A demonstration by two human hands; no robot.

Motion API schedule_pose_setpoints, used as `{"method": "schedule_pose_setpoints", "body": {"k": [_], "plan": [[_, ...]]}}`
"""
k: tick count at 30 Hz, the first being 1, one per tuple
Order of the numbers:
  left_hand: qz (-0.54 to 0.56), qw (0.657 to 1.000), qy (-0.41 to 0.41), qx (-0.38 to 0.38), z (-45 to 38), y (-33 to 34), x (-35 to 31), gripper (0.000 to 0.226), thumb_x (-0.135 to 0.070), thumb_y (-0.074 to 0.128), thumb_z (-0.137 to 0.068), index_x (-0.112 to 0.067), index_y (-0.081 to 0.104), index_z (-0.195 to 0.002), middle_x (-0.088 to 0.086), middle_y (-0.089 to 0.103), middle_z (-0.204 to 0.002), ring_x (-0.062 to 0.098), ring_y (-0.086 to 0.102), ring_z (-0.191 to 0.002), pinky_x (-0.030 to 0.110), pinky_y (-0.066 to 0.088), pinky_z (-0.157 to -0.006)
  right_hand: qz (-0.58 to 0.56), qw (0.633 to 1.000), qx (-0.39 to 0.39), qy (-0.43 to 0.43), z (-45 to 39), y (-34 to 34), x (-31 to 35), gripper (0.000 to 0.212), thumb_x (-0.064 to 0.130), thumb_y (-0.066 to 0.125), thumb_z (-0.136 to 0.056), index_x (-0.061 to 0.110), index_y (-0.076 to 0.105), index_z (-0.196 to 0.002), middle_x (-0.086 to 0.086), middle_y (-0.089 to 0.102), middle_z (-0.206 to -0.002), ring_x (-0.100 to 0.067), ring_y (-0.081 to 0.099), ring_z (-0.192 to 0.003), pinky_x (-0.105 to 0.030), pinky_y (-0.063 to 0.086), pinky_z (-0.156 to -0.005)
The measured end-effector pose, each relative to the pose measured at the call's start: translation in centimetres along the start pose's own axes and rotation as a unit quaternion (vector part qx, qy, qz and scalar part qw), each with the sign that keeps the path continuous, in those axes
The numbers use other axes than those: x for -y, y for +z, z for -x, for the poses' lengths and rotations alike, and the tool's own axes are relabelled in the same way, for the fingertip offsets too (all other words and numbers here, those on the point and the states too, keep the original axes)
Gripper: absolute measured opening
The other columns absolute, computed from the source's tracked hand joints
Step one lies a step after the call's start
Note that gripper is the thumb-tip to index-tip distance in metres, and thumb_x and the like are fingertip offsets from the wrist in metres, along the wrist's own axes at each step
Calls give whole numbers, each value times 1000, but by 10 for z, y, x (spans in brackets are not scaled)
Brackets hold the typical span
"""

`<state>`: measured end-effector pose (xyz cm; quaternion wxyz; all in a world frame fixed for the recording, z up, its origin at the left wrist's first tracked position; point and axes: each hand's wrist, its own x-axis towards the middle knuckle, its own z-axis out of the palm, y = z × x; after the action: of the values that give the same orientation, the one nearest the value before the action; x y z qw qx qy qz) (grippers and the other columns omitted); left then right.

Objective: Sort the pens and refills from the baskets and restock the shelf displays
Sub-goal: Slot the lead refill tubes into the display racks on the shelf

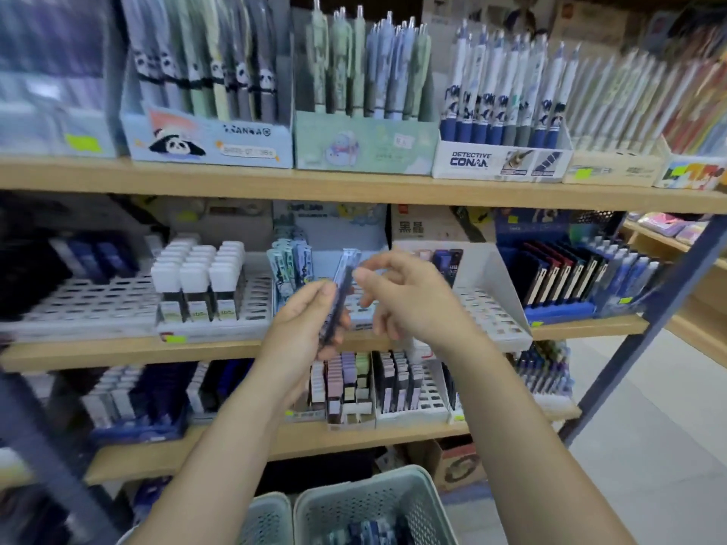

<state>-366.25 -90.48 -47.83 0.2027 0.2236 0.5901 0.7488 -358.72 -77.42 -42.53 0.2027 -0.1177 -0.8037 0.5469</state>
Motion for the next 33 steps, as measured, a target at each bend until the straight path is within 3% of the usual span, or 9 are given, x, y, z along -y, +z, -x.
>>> {"method": "schedule_pose_setpoints", "body": {"k": [6, 11, 15, 17, 20, 24, 26, 29, 33], "plan": [[38, 998, -38, 19, 6, -43, -3, 29, -15, 46, -105, -3, 68, -120, 9, 73, -93, 19, 62, -82, 31, 44, -72, -76, 997, 16, -1, -16, 43, -9, 26, 17, 60, -100, -8, 58, -91, -5, 57, -69, -17, 53, -45, -25, 39, -41], [58, 998, -29, -26, 10, -67, -2, 23, -5, 65, -93, -11, 72, -114, 6, 77, -96, 16, 70, -82, 25, 56, -69, -141, 989, 43, 28, -22, 69, -11, 16, 19, 61, -99, 9, 68, -88, -3, 66, -72, -19, 64, -63, -28, 53, -59], [-113, 984, 46, -128, 2, -70, 6, 23, -12, 79, -84, -24, 73, -102, 1, 75, -99, 9, 70, -82, 19, 55, -68, -82, 995, 50, 32, -27, 82, -15, 17, 15, 69, -93, 10, 68, -77, -5, 70, -67, -18, 66, -62, -26, 56, -60], [-279, 937, 144, -151, -1, -70, 15, 23, -18, 77, -87, -21, 73, -110, -6, 72, -103, 6, 68, -91, 20, 55, -78, -45, 998, 19, 27, -33, 79, -15, 20, 13, 68, -94, 8, 65, -75, -6, 70, -67, -17, 66, -59, -26, 55, -58], [-545, 784, 263, -139, -6, -73, 31, 36, -30, 65, -94, -12, 67, -126, 6, 66, -125, 24, 56, -120, 39, 40, -106, -20, 998, -61, -3, -48, 66, -15, 18, 14, 64, -97, 3, 63, -83, -8, 69, -74, -16, 67, -65, -31, 56, -60], [-693, 676, 236, -89, -8, -75, 43, 59, -51, 34, -98, -14, 58, -137, 7, 55, -144, 27, 44, -138, 43, 7, -120, -6, 999, -51, -1, -65, 62, -25, 19, 15, 56, -102, -4, 60, -101, -7, 69, -84, -18, 69, -76, -31, 59, -74], [-722, 651, 228, -62, -9, -79, 50, 61, -54, 33, -97, -17, 55, -140, 3, 55, -145, 26, 44, -138, 45, 1, -122, 12, 1000, -19, 2, -69, 65, -32, 14, 14, 54, -103, 3, 60, -97, -9, 68, -88, -19, 68, -78, -31, 58, -77], [-723, 652, 222, -55, -8, -82, 56, 59, -55, 37, -98, -19, 54, -141, 0, 57, -143, 26, 45, -137, 43, 7, -119, 31, 999, 5, -13, -73, 67, -36, 16, 13, 52, -103, 21, 59, -92, -4, 65, -90, -21, 68, -82, -34, 60, -81], [-692, 685, 220, -59, -7, -82, 58, 60, -58, 27, -102, -22, 50, -144, -2, 52, -149, 24, 38, -142, 42, 11, -115, 59, 998, 9, -19, -78, 60, -38, 10, 13, 51, -104, 11, 61, -104, -5, 63, -90, -25, 67, -83, -37, 60, -83]]}}
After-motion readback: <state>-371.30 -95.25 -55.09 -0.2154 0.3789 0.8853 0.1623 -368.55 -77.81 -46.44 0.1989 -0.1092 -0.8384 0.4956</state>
